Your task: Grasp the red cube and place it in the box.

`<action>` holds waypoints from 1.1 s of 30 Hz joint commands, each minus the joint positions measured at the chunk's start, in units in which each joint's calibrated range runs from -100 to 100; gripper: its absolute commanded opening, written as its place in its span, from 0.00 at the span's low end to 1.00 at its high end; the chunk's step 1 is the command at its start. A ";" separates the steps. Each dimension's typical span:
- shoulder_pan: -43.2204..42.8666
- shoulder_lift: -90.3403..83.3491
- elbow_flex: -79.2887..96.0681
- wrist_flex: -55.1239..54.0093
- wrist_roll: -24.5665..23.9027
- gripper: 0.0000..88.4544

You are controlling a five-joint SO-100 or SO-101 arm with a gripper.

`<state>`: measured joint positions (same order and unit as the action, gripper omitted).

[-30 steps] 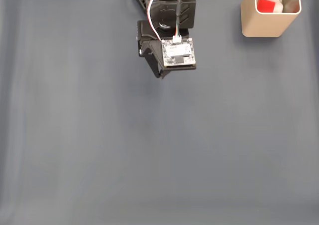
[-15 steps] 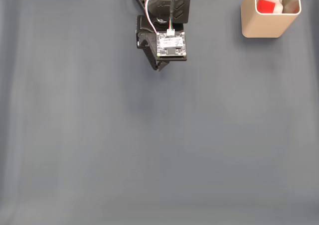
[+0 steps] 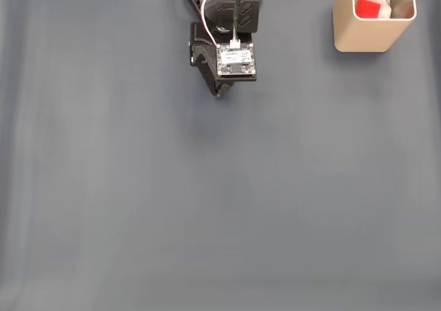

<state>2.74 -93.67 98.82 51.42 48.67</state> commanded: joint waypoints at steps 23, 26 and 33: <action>-3.20 -6.24 1.00 24.61 -1.90 0.01; -3.20 -6.24 1.00 24.61 -1.90 0.01; -3.20 -6.24 1.00 24.61 -1.86 0.01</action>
<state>0.11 -100.00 99.27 75.14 46.86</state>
